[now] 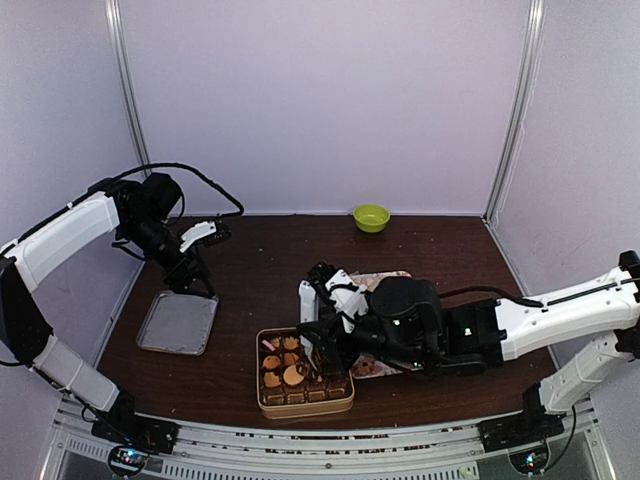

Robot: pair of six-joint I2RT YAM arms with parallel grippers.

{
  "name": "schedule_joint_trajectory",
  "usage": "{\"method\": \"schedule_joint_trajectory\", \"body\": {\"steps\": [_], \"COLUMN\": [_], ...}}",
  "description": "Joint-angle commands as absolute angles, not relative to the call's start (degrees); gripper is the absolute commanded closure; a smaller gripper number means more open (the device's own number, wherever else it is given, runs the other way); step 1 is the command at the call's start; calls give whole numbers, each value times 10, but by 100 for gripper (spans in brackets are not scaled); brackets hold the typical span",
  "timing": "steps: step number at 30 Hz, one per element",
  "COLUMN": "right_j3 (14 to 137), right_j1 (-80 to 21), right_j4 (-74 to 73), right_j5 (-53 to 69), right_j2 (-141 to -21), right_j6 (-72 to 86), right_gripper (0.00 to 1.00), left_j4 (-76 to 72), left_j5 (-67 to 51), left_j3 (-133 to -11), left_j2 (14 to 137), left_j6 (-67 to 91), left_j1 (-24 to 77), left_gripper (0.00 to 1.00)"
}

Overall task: Pack the cookies
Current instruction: Adjust the fake cookies in the empty pocket of the box.

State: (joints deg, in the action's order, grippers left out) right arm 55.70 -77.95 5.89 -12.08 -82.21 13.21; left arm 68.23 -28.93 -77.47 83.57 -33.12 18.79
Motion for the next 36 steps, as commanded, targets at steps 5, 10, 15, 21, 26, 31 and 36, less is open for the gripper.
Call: {"method": "schedule_joint_trajectory", "body": {"steps": [5, 10, 15, 21, 26, 31, 36], "right_j3": [540, 549, 554, 565, 572, 565, 559], "right_j1": [-761, -753, -751, -750, -750, -751, -751], "right_j4": [87, 108, 121, 130, 135, 158, 187], "right_j5": [-115, -83, -62, -46, -46, -46, -43], "right_j2": [-808, -842, -860, -863, -849, -841, -845], "right_j6": [150, 162, 171, 174, 169, 165, 166], "right_gripper": [69, 68, 69, 69, 69, 70, 70], "left_j4": [689, 691, 692, 693, 692, 693, 693], "left_j5": [-299, -297, -297, -299, -296, -299, -297], "left_j3": [-787, -787, -787, -789, -788, -789, -788], "left_j2": [825, 822, 819, 821, 820, 822, 821], "left_j6": [-340, -341, -342, -342, -344, -344, -345], "left_j1": [187, 187, 187, 187, 187, 187, 187], "left_gripper": [35, 35, 35, 35, 36, 36, 36]}}
